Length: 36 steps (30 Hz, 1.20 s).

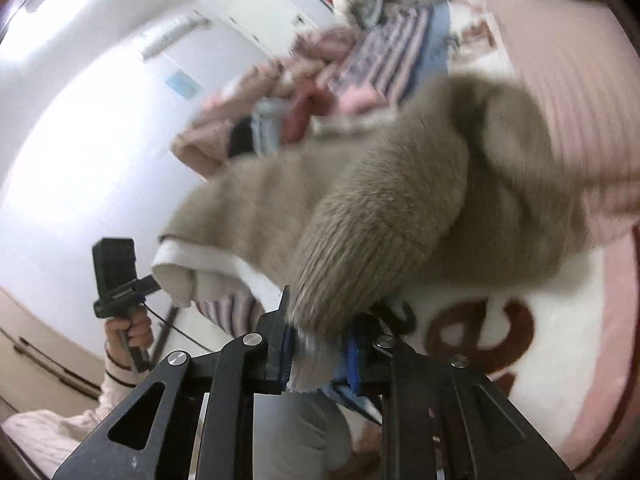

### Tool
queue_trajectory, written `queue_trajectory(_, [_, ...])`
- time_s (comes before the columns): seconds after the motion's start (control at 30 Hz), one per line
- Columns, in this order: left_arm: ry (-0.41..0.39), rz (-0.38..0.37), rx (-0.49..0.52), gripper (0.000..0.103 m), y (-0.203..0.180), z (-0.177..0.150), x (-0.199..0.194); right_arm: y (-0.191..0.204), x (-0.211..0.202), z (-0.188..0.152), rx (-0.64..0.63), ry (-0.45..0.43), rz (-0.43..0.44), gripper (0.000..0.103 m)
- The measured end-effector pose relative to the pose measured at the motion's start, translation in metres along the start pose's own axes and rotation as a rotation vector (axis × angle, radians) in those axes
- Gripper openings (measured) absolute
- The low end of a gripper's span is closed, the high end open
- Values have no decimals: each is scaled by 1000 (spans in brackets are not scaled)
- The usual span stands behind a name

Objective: Fold small clothes

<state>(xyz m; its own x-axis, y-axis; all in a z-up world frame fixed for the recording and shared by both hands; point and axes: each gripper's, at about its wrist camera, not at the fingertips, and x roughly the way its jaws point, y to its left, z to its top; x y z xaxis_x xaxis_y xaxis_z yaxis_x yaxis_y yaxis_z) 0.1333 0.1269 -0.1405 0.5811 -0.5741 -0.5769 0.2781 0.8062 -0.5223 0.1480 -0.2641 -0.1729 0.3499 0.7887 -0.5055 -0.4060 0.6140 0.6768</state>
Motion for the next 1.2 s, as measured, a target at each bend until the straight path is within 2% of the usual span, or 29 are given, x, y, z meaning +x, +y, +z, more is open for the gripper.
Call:
queue_trajectory(0.13, [-115,36,23,10,-7,57,-27,8,-27,46,19,-116,29,13])
queue_trajectory(0.23, [-147,74,-14,10,3,101,-24,4,-27,88,60,-165,13,13])
queue_trajectory(0.27, [-152,128,-17,10,6,123,-14,-1,-24,107,94,-184,-4,12])
queue_trajectory(0.4, [-177,169,-114,14,32,174,21,-32,-4,167,209,-245,-124,14])
queue_trajectory(0.47, [-214,256,-154,28,48,196,42,-51,7,188,247,-266,-221,26])
queue_trajectory(0.5, [-208,270,-168,47,55,201,48,-61,11,196,254,-261,-287,43])
queue_trajectory(0.53, [-193,266,-178,60,60,202,54,-68,11,199,259,-246,-335,53])
queue_trajectory(0.6, [-168,220,-158,63,63,198,54,-72,4,198,227,-221,-398,53])
queue_trajectory(0.63, [-158,197,-135,69,62,193,52,-67,-2,193,170,-212,-421,55])
queue_trajectory(0.7, [-102,146,-31,78,52,174,47,-56,-13,178,69,-185,-455,65])
queue_trajectory(0.77, [-30,130,69,81,40,150,47,-42,-18,155,-26,-125,-495,68])
queue_trajectory(0.83, [41,169,146,83,29,118,55,-34,-18,124,-64,-60,-480,68])
queue_trajectory(0.93, [127,162,181,84,24,82,75,-39,-9,89,-57,-14,-476,68])
queue_trajectory(1.03, [163,255,189,84,23,54,102,-46,4,65,-75,-22,-605,68])
queue_trajectory(1.07, [155,273,194,84,21,50,104,-49,6,62,-68,-25,-619,68])
queue_trajectory(1.1, [132,292,205,84,17,48,106,-53,8,60,-53,-25,-616,64])
queue_trajectory(1.13, [123,302,211,84,15,47,106,-57,10,59,-37,-30,-599,55])
queue_trajectory(1.2, [100,325,224,84,6,47,106,-60,12,59,-20,-40,-563,45])
